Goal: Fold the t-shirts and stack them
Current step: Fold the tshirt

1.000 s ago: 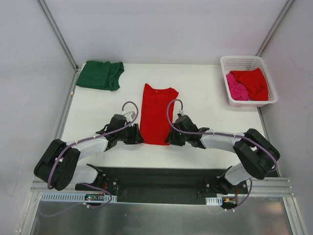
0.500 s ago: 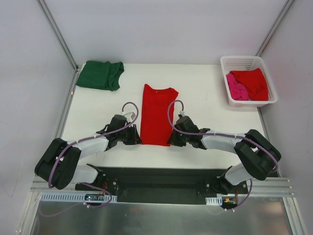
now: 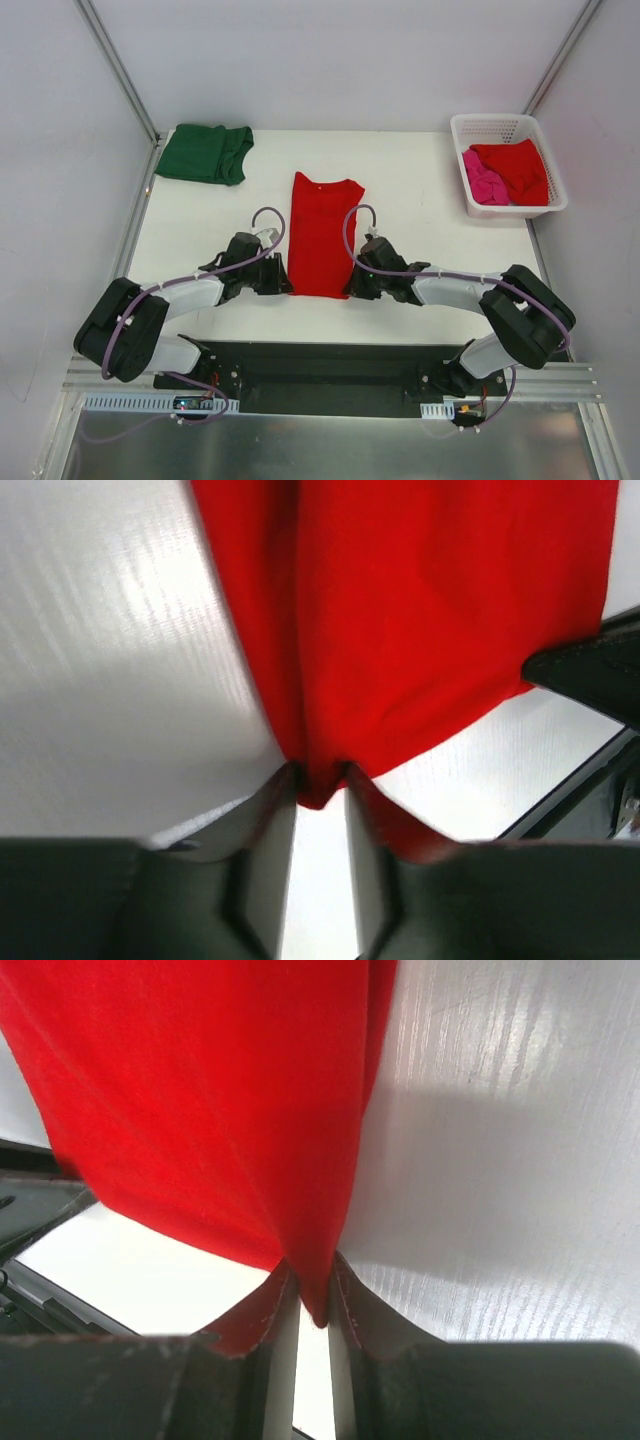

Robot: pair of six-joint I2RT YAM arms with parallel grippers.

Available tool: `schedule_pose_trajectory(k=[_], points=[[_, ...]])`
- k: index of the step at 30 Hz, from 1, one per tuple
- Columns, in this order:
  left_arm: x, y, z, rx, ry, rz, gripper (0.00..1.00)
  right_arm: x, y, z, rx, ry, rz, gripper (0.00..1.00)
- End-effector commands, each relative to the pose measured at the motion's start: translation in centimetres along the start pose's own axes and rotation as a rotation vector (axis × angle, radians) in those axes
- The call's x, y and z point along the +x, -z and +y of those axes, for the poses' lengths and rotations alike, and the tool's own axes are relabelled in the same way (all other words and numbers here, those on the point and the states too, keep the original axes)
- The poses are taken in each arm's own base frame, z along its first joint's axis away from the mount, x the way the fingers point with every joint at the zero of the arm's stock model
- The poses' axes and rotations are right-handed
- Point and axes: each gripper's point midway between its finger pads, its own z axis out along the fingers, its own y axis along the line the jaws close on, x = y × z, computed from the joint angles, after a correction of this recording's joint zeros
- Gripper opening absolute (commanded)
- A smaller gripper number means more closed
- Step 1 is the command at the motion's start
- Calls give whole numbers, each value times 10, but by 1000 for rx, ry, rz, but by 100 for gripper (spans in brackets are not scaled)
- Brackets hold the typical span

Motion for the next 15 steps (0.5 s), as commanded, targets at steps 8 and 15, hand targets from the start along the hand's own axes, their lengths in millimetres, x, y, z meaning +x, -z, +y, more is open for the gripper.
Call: schedule_pose_trajectory(k=[8,15], points=[[9,-1,17,-63,13,32,42,4,4,-15,55,12,9,18],[8,-2,13,-46,14,32,38,4,5,-16,57,14,7,18]])
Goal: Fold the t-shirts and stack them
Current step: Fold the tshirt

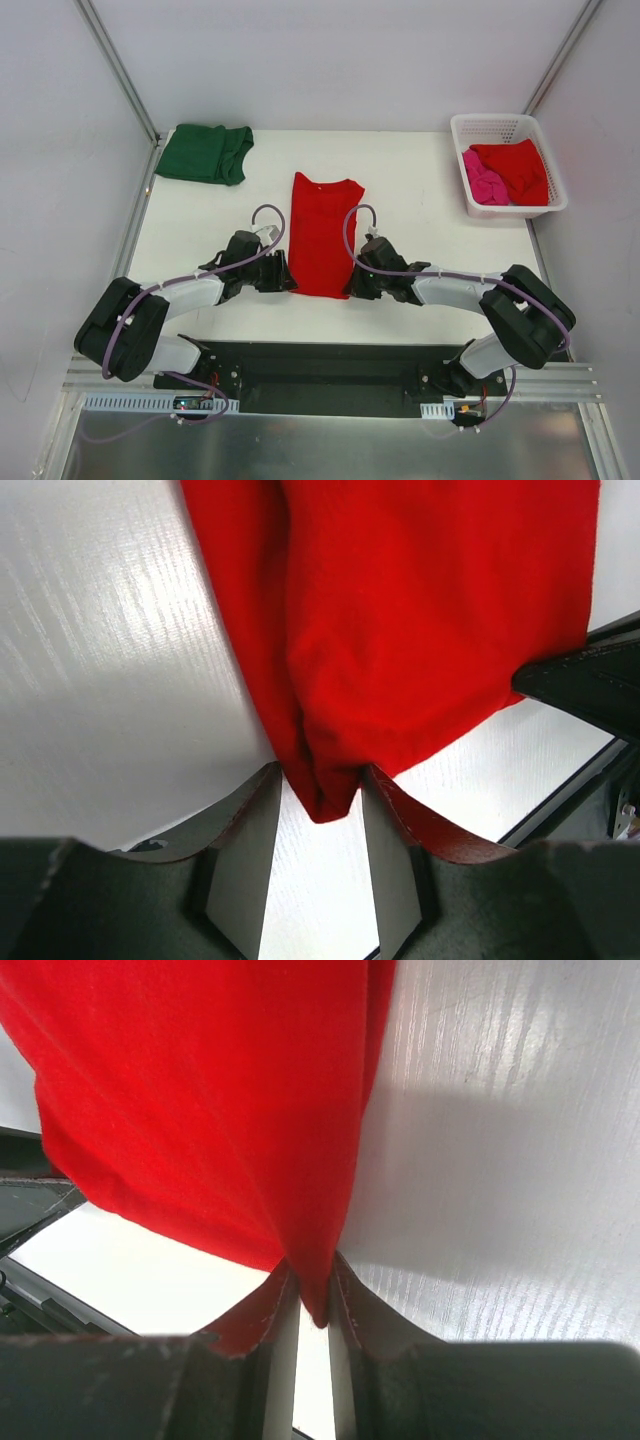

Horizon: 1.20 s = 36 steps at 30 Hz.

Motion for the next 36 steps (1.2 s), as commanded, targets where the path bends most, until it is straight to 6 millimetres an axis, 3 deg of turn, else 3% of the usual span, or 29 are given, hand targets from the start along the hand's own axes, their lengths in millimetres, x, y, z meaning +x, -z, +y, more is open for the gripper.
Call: schedule_pose_trajectory(k=[1,12,19,20,21,22,32,36], points=[[17,1,18,-64,21,57,38,4,4,-15,54,12,7,18],[15,18,2,3,11,18,44,4,1,-12,47,12,16,18],[14,16,-4,28,13,35,48,3,0,-10,43,12,19,18],[13,16,-5,31,12,33,58,3,1,-10,42,12,18,18],[12,16,-5,29,10,32,85,3,1,-9,41,12,17,18],[11,15,-5,31,9,26,99,3,1,-9,39,11,16,18],[4,20,-5,110,95,-27,99,3,1,-11,44,12,17,18],[3,19,0,110,110,-21,82,4,1,-11,45,15,18,18]])
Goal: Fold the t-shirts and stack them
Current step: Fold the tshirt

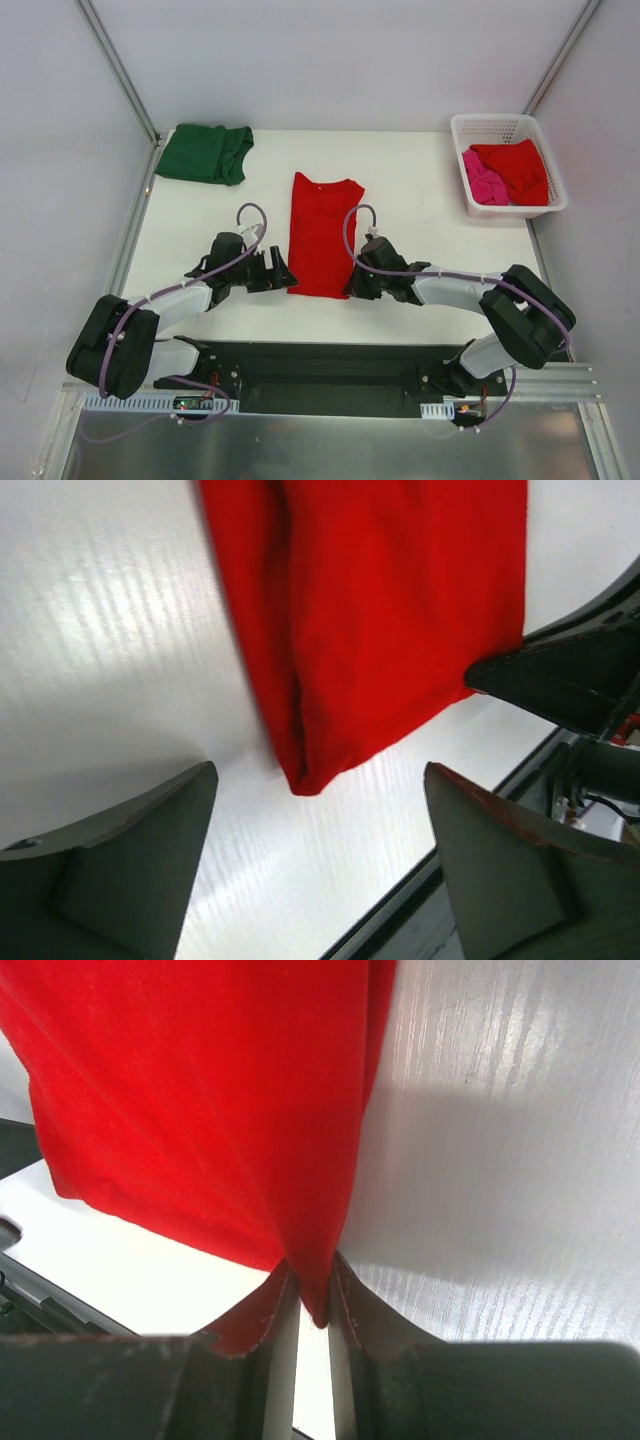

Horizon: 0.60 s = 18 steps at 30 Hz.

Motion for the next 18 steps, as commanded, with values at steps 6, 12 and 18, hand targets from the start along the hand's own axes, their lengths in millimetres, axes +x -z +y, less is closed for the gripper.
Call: schedule_pose_trajectory(k=[6,12,18], points=[[14,-6,10,11,45,59,63,2,1,-10,45,12,13,18],[16,-10,12,16,54,73,62,3,2,-13,53,11,13,18],[20,-12,14,18,57,84,49,3,1,-12,52,13,17,18]])
